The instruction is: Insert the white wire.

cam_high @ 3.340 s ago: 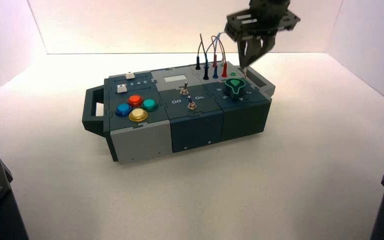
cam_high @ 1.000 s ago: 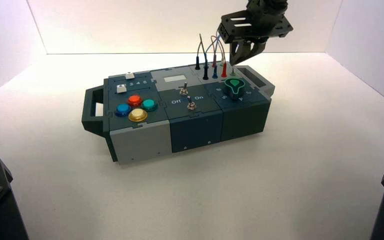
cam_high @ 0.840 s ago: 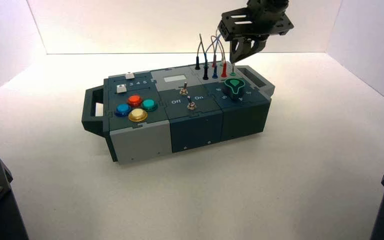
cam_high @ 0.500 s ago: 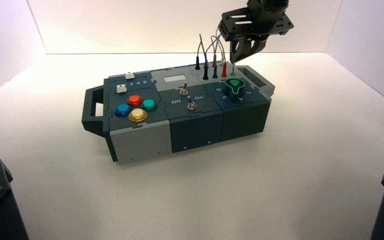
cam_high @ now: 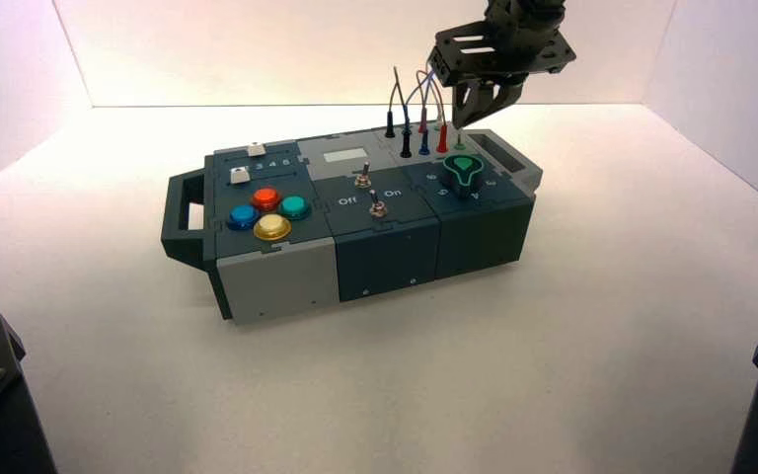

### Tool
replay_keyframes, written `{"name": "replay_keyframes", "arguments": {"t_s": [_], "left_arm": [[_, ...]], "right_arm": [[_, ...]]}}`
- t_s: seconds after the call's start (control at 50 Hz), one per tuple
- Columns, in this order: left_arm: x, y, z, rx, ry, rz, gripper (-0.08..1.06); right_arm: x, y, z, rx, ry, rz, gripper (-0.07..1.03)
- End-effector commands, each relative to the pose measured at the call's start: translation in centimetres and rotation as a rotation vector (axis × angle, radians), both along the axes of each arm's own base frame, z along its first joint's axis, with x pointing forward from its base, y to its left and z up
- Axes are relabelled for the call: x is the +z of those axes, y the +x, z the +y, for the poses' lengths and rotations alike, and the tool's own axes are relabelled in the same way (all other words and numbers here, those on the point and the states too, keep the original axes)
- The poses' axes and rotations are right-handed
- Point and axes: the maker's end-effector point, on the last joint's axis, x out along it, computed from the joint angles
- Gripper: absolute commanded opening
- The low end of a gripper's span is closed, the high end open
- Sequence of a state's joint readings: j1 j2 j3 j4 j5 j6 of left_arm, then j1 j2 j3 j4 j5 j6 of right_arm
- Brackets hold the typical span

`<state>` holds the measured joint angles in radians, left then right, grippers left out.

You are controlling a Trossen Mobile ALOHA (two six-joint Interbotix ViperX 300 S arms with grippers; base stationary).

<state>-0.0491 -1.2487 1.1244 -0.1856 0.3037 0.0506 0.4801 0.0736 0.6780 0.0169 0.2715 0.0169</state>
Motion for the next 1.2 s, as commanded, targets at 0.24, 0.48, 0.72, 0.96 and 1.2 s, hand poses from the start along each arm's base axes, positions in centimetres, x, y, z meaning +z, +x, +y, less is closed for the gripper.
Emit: {"name": "replay_keyframes", "arguments": {"t_s": [0.24, 0.48, 0.72, 0.96, 1.2], "left_arm": [[1.3, 0.2, 0.1, 0.005, 0.000, -0.029, -0.03], [1.3, 0.2, 0.1, 0.006, 0.001, -0.029, -0.03], [1.3, 0.2, 0.1, 0.006, 0.001, -0.031, -0.03], [1.2, 0.2, 0.1, 0.006, 0.001, -0.029, -0.03], [1.3, 0.2, 0.1, 0.007, 0.003, -0.031, -0.03]], "right_arm": [[-0.3, 0.6, 0.0, -0.002, -0.003, -0.003, -0.02], [-0.6, 0.6, -0.2, -0.006, -0.007, 0.005, -0.02], [0.3, 0.9, -0.6, -0.018, 0.000, -0.012, -0.02], [0.7, 0.9, -0.8, -0.021, 0.003, -0.021, -0.02], [0.6, 1.0, -0.7, -0.023, 0.009, -0.031, -0.02]]}}
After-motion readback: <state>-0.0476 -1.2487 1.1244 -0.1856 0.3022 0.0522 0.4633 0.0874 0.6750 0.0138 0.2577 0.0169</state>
